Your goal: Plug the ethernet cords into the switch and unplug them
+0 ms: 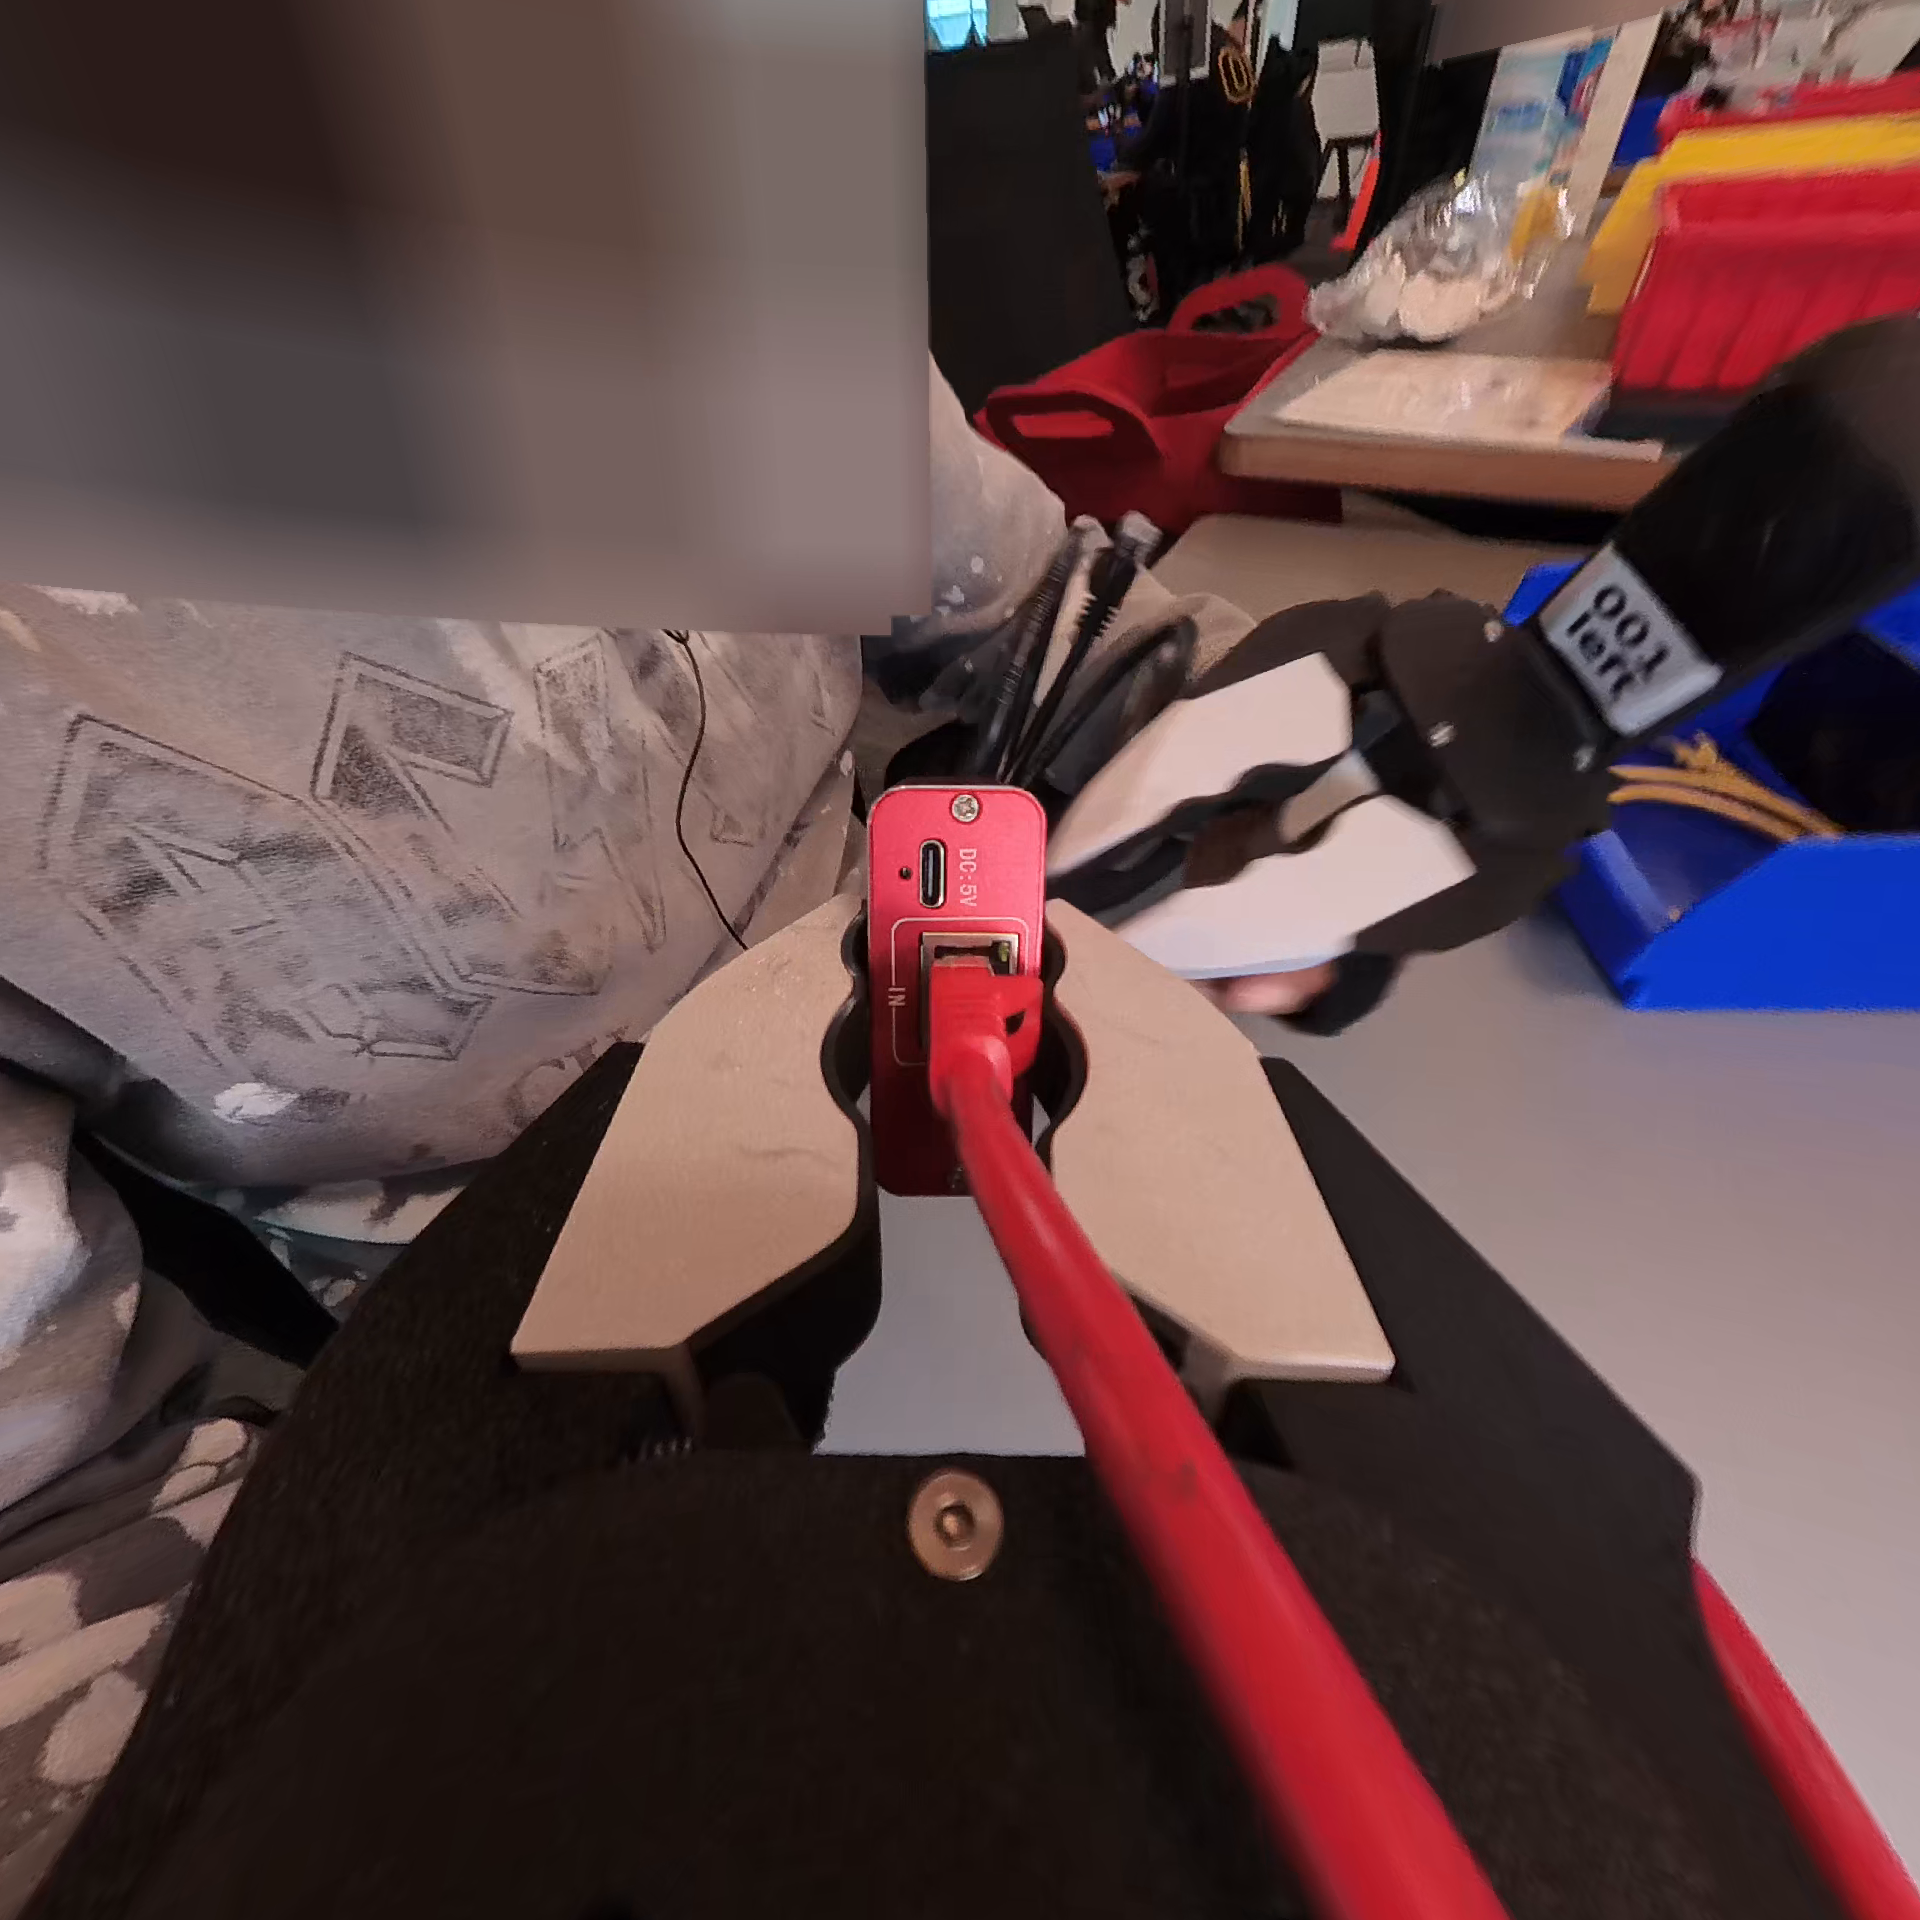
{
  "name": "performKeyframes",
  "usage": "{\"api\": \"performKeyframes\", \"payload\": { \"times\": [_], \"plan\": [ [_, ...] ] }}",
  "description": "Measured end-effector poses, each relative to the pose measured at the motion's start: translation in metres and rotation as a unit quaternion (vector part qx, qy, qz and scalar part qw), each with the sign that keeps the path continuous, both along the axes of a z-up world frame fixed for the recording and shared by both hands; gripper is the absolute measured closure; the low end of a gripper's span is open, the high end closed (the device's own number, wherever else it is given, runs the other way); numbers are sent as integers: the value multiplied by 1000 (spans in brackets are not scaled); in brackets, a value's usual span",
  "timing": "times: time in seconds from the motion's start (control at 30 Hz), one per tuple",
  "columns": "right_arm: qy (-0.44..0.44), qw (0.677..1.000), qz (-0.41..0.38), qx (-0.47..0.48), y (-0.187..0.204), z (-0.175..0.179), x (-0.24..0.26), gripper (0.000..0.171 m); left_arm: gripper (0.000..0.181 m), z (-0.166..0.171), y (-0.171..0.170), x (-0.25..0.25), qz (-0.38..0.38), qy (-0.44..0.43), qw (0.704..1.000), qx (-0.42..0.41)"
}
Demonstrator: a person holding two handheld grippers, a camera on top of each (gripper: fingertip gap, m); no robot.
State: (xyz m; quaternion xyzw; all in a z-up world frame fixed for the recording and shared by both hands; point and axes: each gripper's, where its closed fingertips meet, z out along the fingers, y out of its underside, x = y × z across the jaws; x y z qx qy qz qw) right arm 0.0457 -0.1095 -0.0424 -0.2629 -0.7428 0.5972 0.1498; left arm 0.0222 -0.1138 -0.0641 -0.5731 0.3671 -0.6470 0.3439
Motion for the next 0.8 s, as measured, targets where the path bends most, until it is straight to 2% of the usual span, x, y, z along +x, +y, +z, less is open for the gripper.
{"api": "performKeyframes", "payload": {
  "times": [0.07,0.13,0.27,0.37,0.43,0.57,0.63,0.73,0.8],
  "plan": [
    [17,1000,4,3,-2,8,6,145,167,13,13,-14,74,13,996,58],
    [42,999,-2,6,-1,18,10,144,166,25,31,-41,173,54,975,130],
    [80,997,-9,-1,2,35,21,144,156,61,55,-124,355,115,900,226],
    [99,995,-9,-12,5,44,28,144,153,66,67,-186,434,192,844,249],
    [109,994,-7,-21,7,48,33,144,154,51,75,-220,447,254,822,244],
    [133,990,-1,-51,12,57,40,144,162,-12,90,-273,424,376,805,175],
    [147,987,-5,-67,18,61,42,144,162,-42,93,-288,406,423,796,151],
    [169,981,-25,-91,30,68,43,144,161,-84,94,-301,354,525,756,166],
    [179,978,-38,-106,38,71,44,144,159,-107,93,-301,312,570,742,165]
  ]
}}
